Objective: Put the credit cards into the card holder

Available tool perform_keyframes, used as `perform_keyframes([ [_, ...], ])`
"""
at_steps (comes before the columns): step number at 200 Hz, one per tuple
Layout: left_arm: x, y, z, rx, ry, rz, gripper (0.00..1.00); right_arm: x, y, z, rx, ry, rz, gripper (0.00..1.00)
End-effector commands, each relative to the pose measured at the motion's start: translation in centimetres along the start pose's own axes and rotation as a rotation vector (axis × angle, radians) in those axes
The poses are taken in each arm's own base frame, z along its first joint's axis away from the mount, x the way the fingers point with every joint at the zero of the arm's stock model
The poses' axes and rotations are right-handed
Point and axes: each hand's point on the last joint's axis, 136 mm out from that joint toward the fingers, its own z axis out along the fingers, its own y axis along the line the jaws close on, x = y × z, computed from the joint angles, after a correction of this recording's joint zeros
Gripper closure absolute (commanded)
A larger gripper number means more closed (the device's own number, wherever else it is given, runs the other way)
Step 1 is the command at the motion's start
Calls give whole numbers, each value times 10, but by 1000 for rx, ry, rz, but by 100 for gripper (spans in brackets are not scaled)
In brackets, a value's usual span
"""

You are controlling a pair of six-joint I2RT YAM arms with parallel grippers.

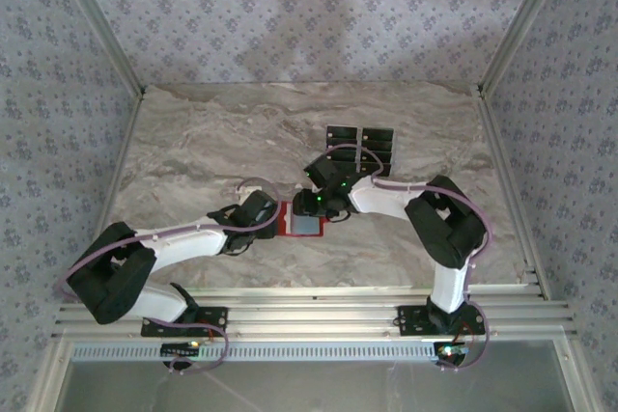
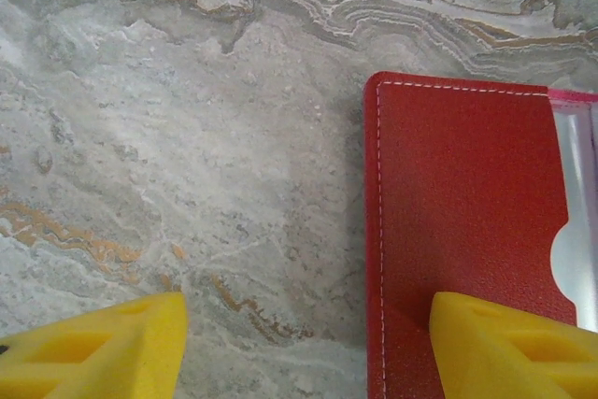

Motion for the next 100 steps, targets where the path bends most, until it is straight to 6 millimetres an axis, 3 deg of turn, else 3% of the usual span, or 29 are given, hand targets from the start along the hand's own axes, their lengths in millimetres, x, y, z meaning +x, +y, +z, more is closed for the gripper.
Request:
perform_keyframes([
  [1, -1, -2, 2, 3, -12, 18, 31, 7, 12, 8, -30, 32, 5, 49],
  [46, -2, -1, -3, 13, -31, 21, 30, 8, 16, 13, -47, 36, 24, 49],
  [100, -13, 3, -28, 80, -125, 8, 30, 9, 15, 14, -49, 32, 41, 49],
])
